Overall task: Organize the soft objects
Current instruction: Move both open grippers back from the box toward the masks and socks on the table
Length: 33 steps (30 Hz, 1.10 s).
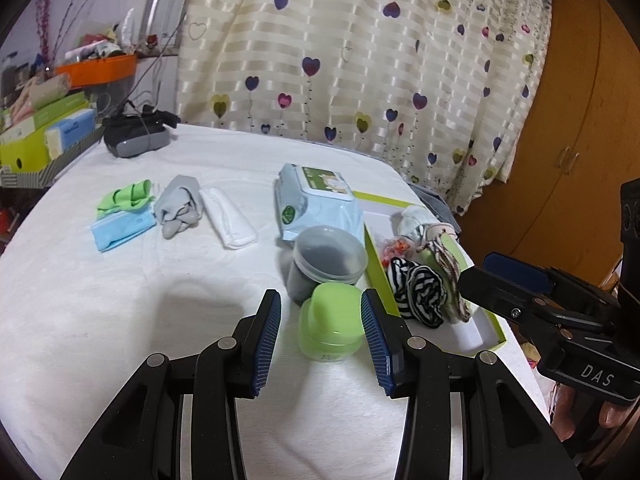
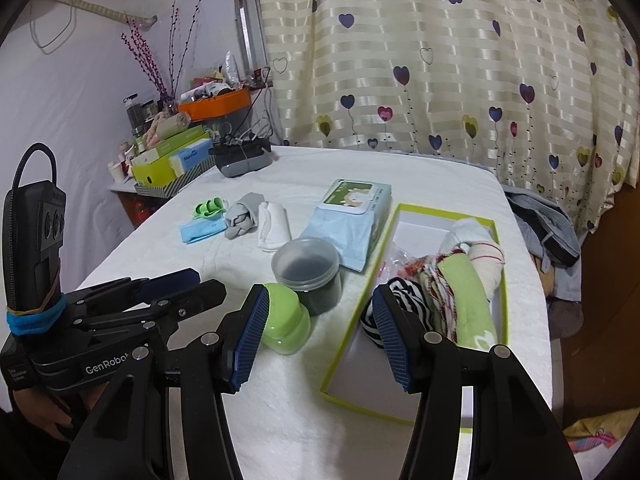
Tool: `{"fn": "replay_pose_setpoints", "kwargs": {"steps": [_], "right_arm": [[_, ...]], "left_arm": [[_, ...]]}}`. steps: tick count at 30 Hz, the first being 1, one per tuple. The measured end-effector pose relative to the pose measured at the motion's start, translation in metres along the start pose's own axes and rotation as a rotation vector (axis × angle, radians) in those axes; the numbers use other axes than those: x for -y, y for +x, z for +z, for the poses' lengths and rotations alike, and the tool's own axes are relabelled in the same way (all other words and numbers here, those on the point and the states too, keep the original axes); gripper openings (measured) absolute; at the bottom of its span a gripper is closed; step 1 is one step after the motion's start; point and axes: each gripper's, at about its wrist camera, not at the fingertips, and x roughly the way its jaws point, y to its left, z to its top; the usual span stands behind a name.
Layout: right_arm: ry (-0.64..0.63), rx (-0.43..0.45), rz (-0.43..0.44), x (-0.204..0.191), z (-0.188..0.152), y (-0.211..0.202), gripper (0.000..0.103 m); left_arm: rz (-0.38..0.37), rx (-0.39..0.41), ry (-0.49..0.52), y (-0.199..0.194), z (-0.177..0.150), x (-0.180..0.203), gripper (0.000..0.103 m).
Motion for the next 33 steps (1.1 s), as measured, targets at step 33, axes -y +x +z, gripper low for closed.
{"fn": "replay_pose_setpoints", "kwargs": {"steps": [33], "right_arm": [[-0.112, -0.037, 0.06, -0.051, 0.023, 0.036, 0.055]], "left_arm": [[0.069, 0.045, -0.092, -0.013, 0.008, -0.058, 0.04]]}}
